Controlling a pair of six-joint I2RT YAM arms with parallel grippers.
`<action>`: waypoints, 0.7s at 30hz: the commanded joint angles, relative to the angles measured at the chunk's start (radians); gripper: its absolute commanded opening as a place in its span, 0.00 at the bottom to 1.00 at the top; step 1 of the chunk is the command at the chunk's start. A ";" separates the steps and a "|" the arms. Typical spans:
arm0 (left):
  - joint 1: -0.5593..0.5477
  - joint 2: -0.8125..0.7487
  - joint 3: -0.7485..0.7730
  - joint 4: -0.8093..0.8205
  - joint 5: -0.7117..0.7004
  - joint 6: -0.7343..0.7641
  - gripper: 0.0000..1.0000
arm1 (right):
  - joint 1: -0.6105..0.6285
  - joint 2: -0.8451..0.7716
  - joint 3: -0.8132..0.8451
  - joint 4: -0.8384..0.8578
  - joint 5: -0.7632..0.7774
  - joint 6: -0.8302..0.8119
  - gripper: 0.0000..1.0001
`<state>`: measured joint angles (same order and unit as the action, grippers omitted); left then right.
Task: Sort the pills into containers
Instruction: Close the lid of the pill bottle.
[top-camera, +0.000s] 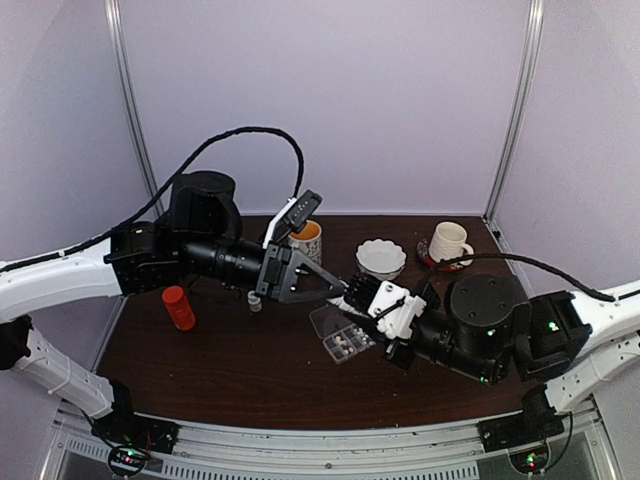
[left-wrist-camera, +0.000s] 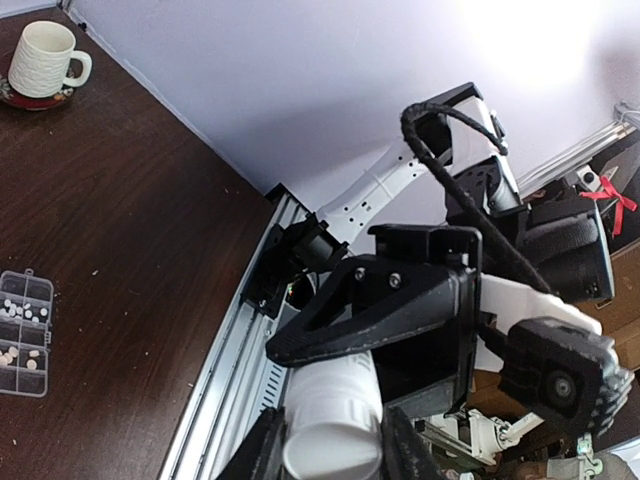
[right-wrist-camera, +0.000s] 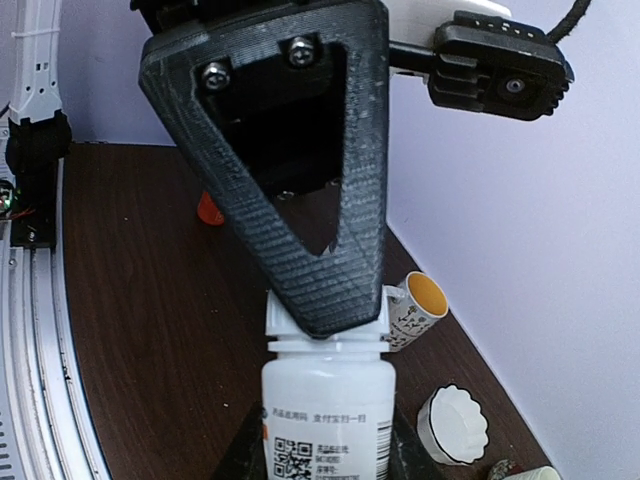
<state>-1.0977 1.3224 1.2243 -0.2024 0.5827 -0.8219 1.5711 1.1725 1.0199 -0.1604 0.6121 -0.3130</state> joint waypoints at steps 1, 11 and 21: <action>-0.050 0.033 0.007 0.096 0.034 0.006 0.15 | -0.093 -0.079 -0.011 0.157 -0.255 0.168 0.00; -0.129 0.068 0.128 -0.047 0.073 0.382 0.15 | -0.280 -0.112 -0.005 0.257 -0.993 0.524 0.00; -0.177 0.064 0.253 -0.452 0.037 1.187 0.21 | -0.321 -0.070 -0.008 0.412 -1.295 0.748 0.00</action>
<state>-1.2289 1.3239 1.4590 -0.4534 0.5758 -0.0372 1.2602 1.0657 0.9958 -0.0082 -0.5224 0.3168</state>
